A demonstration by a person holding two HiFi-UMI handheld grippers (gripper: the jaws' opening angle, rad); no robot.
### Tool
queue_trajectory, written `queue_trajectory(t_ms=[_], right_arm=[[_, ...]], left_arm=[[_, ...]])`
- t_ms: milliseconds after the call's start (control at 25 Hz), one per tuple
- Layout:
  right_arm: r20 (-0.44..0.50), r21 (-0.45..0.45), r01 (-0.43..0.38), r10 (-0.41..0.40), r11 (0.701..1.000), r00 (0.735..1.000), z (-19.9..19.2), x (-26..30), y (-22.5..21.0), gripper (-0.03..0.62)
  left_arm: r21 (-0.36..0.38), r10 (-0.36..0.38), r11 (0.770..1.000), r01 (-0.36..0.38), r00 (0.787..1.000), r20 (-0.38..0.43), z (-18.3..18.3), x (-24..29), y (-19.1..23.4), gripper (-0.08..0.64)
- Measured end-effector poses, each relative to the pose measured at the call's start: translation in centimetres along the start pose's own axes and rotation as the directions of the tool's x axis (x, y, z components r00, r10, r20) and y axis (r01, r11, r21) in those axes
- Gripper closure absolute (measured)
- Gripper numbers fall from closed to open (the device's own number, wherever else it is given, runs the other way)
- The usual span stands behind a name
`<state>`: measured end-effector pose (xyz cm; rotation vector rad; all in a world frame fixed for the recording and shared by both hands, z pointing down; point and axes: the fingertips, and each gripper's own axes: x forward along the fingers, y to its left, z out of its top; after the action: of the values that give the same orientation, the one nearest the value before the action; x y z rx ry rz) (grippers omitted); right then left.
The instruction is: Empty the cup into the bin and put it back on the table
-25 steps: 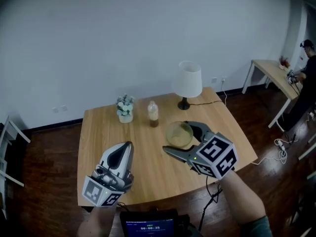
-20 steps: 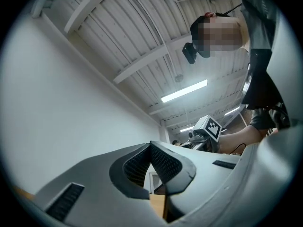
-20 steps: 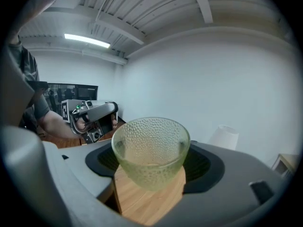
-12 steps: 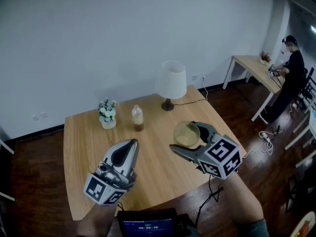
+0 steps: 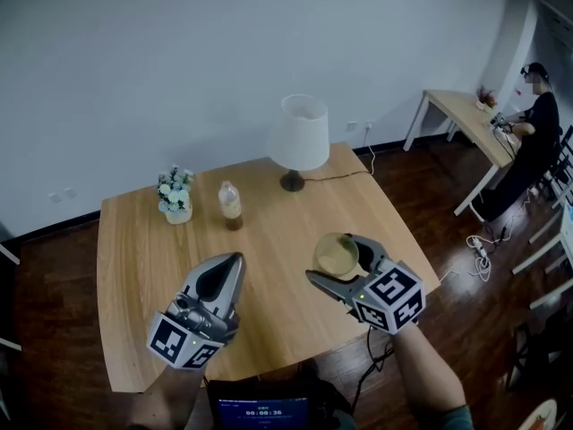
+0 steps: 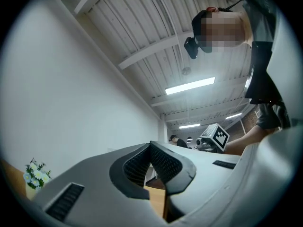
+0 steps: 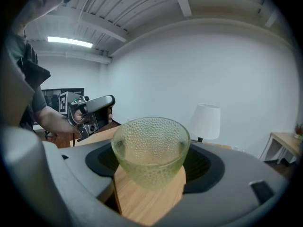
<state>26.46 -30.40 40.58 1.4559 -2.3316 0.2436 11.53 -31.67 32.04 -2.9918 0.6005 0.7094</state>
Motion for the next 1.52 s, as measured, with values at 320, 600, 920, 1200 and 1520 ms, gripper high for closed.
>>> queue_trajectory(t_ms=[320,600,920,1200,1520], right_arm=[[-0.029,-0.005,-0.091,0.091,0.996,0.995,-5.3,0.1,-4.8,0.198],[-0.030,-0.022,-0.148,0.148,0.989,0.989,-7.6,1.6,-6.9,0.198],[-0.065,0.025,-0.112,0.113,0.993,0.991,-10.3,4.5,-8.8,0.198],[-0.082,0.070,-0.076,0.082,0.995,0.993,-12.8,8.3,-9.6,0.198],[-0.121,0.072,-0.057,0.066,0.996,0.991,-16.6,12.6,-10.3,0.198]], left_arm=[[0.019,0.115,0.993,-0.114,0.991,-0.063,-4.9,3.8,-2.5,0.568],[0.039,0.212,0.977,-0.209,0.971,-0.113,-8.2,4.7,-2.7,0.568],[0.022,0.278,0.960,-0.280,0.936,-0.214,-12.4,4.9,0.2,0.568],[0.020,0.388,0.912,-0.409,0.848,-0.360,-18.8,5.1,4.6,0.568],[-0.007,0.464,0.839,-0.544,0.721,-0.515,-26.3,3.3,9.2,0.566]])
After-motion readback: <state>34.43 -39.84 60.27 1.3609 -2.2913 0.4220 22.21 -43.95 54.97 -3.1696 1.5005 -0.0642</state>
